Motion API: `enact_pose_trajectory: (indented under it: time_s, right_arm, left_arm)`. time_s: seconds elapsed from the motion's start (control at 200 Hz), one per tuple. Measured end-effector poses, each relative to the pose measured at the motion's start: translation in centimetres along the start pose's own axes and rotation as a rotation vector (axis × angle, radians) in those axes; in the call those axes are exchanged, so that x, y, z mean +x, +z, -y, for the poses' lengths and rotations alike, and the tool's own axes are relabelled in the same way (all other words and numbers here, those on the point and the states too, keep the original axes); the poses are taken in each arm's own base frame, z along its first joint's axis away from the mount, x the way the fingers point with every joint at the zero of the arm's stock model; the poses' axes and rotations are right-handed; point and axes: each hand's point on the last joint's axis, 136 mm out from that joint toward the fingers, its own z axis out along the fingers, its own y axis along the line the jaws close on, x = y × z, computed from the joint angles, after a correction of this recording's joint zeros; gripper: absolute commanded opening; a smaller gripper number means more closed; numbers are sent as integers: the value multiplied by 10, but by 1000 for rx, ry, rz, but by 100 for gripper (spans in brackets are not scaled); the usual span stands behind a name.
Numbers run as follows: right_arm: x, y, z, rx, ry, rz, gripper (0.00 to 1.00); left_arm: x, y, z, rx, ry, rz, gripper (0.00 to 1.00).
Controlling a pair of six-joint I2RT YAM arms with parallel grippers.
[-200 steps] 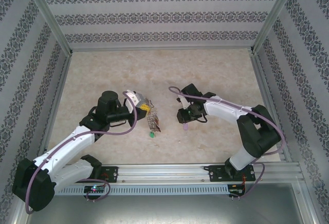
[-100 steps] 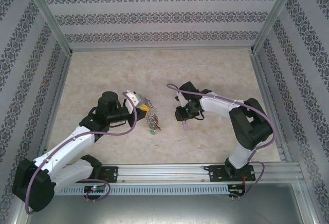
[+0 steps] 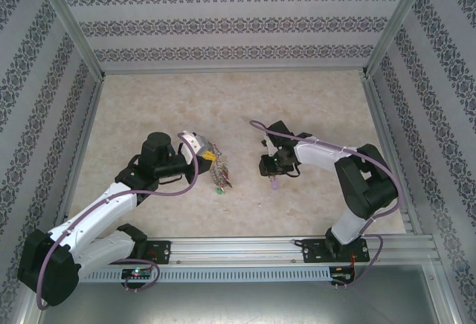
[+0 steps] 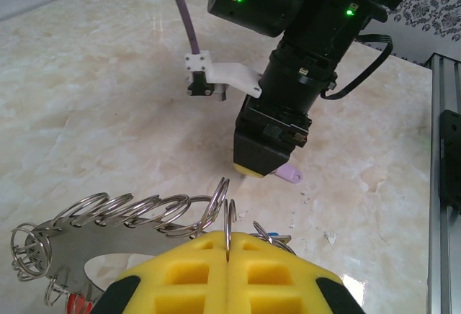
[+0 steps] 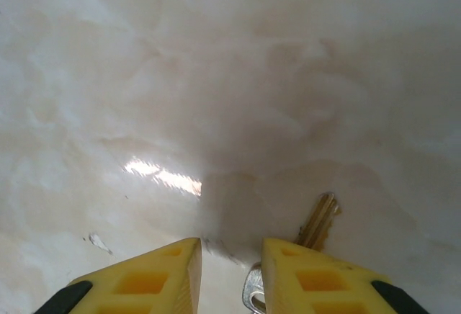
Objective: Put the keys on the keyring
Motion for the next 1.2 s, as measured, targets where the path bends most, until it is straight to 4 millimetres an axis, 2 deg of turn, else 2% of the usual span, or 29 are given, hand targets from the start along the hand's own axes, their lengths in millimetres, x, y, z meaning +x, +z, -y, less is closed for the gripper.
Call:
enact_pose_trajectory:
  time_s: [0.24, 0.415, 0.505, 0.649, 0.839, 1.199]
  right_arm:
    - [17, -12, 6, 16, 50, 3, 29]
    - [17, -39, 12, 36, 94, 88, 30]
    - [19, -47, 12, 35, 111, 111, 31]
    - [27, -42, 15, 48, 120, 77, 31]
    - [41, -24, 22, 79, 139, -12, 32]
    - [52, -14, 10, 55, 126, -64, 32]
  left_arm:
    - [1, 1, 0, 1, -3, -5, 0]
    - [1, 1, 0, 1, -3, -5, 0]
    - [1, 1, 0, 1, -3, -5, 0]
    - [2, 1, 0, 1, -3, -5, 0]
    - [3, 2, -1, 2, -6, -10, 0]
    - [3, 2, -1, 1, -6, -10, 0]
